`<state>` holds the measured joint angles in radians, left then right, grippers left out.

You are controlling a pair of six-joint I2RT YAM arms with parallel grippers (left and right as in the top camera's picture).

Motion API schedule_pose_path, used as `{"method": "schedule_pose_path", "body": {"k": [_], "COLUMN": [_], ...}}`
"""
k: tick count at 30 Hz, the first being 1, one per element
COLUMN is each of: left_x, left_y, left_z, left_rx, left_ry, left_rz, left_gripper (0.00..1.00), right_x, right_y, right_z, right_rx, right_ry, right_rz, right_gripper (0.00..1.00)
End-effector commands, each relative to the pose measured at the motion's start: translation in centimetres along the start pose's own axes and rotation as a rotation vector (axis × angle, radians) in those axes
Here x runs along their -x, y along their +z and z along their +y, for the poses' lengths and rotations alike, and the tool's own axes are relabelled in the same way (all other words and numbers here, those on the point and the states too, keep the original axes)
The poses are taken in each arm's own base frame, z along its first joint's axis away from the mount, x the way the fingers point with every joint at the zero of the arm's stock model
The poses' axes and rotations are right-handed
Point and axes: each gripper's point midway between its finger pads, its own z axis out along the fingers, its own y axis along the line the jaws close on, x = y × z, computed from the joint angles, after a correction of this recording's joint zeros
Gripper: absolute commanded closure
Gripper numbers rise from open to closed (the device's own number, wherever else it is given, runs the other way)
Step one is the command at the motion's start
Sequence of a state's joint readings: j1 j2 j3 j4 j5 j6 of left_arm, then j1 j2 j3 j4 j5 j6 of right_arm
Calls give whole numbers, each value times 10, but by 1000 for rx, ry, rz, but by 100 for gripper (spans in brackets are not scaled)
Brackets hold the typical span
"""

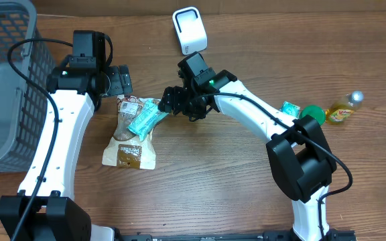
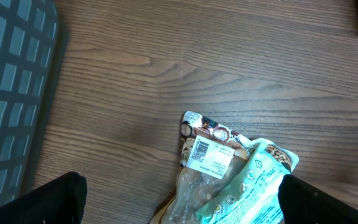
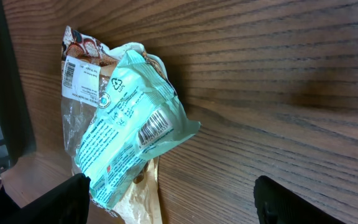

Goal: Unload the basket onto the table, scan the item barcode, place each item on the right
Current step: 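Lower the right gripper onto the mint-green wrapped snack bag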

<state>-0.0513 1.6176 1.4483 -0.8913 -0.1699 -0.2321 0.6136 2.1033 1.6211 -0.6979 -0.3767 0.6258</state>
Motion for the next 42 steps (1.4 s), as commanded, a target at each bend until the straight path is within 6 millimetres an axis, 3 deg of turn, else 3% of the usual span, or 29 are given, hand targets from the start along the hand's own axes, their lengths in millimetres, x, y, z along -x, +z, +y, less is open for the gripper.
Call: {"method": "schedule_pose_path", "body": {"k": [1, 13, 42], "left_x": [5, 5, 5], "left_y": [-4, -4, -4], "left_z": [4, 4, 4], "left_rx": [12, 12, 12], "left_ry": [4, 4, 4], "left_rz": [-19, -19, -19], "left_gripper": [0, 1, 1], "right_x": [0, -16, -12], "right_y": [0, 13, 14], "right_z": [8, -2, 2], "right_rx": [4, -57, -42], "right_ry": [-16, -29, -37], "right_rz": [-10, 2, -16], "right_gripper": [19, 19, 19]}}
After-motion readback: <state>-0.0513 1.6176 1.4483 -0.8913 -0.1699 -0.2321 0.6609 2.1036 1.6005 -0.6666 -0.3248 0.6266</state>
